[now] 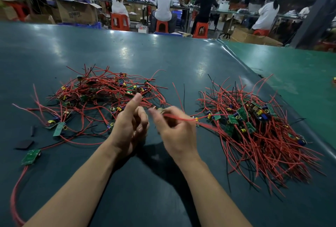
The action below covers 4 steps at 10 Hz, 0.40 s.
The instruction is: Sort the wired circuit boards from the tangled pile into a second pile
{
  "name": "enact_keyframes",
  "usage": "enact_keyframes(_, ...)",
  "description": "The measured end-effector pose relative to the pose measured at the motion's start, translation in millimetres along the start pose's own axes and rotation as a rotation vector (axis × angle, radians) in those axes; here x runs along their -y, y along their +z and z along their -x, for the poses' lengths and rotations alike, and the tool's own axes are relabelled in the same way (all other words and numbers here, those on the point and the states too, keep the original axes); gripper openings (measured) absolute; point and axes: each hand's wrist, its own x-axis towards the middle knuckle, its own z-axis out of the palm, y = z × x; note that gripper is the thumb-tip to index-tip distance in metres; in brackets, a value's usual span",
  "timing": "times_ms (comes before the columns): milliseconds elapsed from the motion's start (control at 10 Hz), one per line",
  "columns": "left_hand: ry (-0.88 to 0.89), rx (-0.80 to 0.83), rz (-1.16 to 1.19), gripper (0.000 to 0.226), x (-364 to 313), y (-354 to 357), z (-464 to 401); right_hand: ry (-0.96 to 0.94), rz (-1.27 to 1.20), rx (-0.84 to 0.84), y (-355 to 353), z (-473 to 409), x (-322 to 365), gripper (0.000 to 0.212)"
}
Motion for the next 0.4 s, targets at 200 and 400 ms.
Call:
enact_keyframes(200, 0.036, 0.036, 0.047, 0.058, -0.2, -2.6, 0.4, 0.513, -0.722, -0.779, -33.9, -22.4, -1.1, 0.038)
enact_keyframes(400, 0.053, 0.027, 0.076, 0.056, -1.9, -0.2, 2.7, 0.553, -0.712, -0.473, -26.4, -17.2, 11.0, 0.034)
